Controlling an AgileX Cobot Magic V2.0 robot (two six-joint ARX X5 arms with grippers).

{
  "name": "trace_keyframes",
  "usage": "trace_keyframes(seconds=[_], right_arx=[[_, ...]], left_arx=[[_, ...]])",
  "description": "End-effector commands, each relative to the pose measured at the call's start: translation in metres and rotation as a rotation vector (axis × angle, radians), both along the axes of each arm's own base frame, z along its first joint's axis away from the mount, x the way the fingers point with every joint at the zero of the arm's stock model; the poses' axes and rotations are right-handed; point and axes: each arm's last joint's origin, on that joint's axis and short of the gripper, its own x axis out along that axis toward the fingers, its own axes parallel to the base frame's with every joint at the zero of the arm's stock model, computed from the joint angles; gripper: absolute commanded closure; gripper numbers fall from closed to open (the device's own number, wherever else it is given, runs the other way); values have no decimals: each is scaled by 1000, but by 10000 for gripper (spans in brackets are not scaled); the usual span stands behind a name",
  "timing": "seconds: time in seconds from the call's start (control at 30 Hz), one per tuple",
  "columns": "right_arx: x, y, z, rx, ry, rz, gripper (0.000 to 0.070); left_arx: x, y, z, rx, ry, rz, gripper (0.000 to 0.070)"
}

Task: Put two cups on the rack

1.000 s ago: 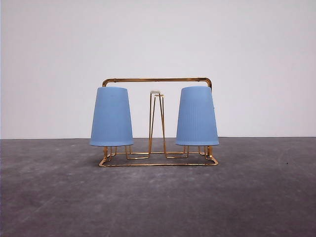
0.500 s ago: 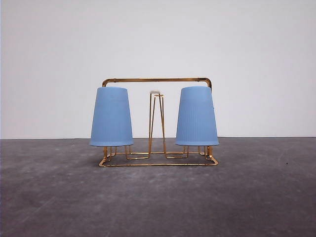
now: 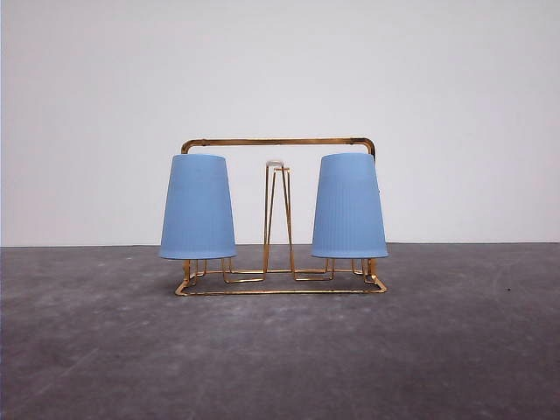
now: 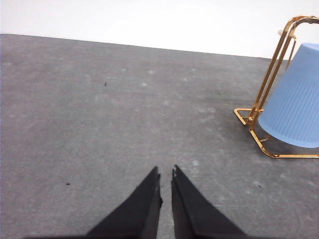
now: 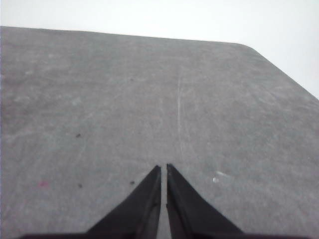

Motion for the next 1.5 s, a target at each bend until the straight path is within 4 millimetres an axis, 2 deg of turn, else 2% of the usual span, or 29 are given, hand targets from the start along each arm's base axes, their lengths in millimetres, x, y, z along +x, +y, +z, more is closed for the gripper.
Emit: trace_keyframes(seconds=[0.0,0.37,1.47], right_arx=[[-1,0,1,-6,-26,3,683],[-1,8,0,-5,-13,82,683],[0,8,2,-5,-28,82,683]], left_arx=[[1,0,-6,1,20,2,678],[1,0,-6,1,20,2,678],[1,0,-6,1,20,2,678]])
